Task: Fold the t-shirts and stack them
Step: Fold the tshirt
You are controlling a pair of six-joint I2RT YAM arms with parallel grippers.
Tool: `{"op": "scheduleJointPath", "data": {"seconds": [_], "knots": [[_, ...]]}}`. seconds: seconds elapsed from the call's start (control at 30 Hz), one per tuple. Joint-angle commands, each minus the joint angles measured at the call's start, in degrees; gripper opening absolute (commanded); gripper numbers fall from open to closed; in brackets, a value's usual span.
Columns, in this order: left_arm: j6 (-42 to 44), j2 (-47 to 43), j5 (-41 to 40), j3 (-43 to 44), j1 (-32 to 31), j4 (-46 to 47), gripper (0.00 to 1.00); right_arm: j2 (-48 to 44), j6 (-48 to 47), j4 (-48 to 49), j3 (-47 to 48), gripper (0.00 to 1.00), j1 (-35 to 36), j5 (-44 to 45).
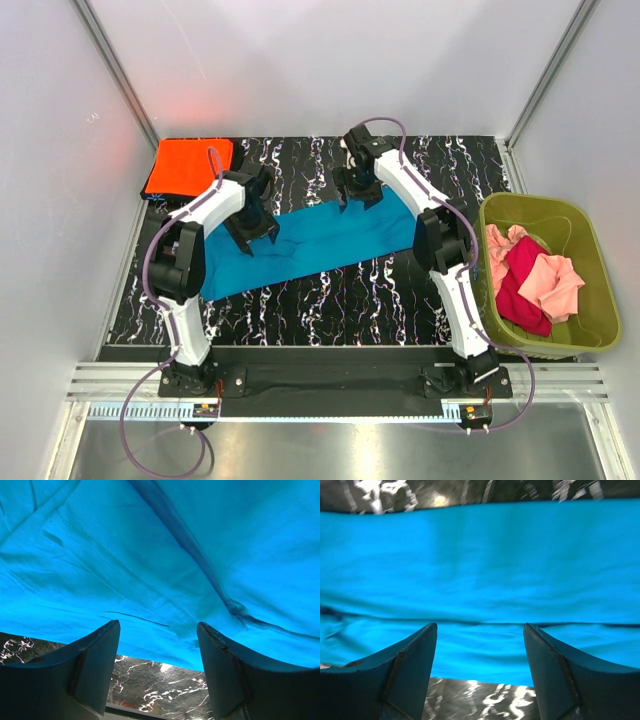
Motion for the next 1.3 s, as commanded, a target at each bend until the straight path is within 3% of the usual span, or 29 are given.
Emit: {"op": "scheduleJointPath", "data": {"seconds": [0.0,0.4,0.67,0.93,1.13,1.27], "knots": [[-2.25,0.5,-0.98,3.02,-0.12,-1.3,0.69,-0.52,-6.37,2.3,0.85,0.78,-0.68,7.84],[-2.42,9.11,-1.95,6.71,-0.39,-0.42,0.7,3.34,-9.54,5.04,-0.99,0.78,-3.85,9.95],[-3.39,15.18,0.86,8.82,-1.7,0.11,0.69,-4.1,-3.92,7.5,-19.61,0.78,-3.85,19.27],[-0.94,19.57,-0.54,14.7,-6.8,-3.4,0.67,-15.19,2.85,8.73,-40.78,0.78,-3.76,19.37],[1.69,21.67,4.37,15.05,-8.91,-1.38,0.66,-22.66,4.79,8.56,-47.92,0.78,-3.5,17.17],[8.99,26.25,5.35,25.12,-9.09,-5.24,0.64,-26.71,5.75,8.64,-51.7,0.78,-1.83,14.89]]}}
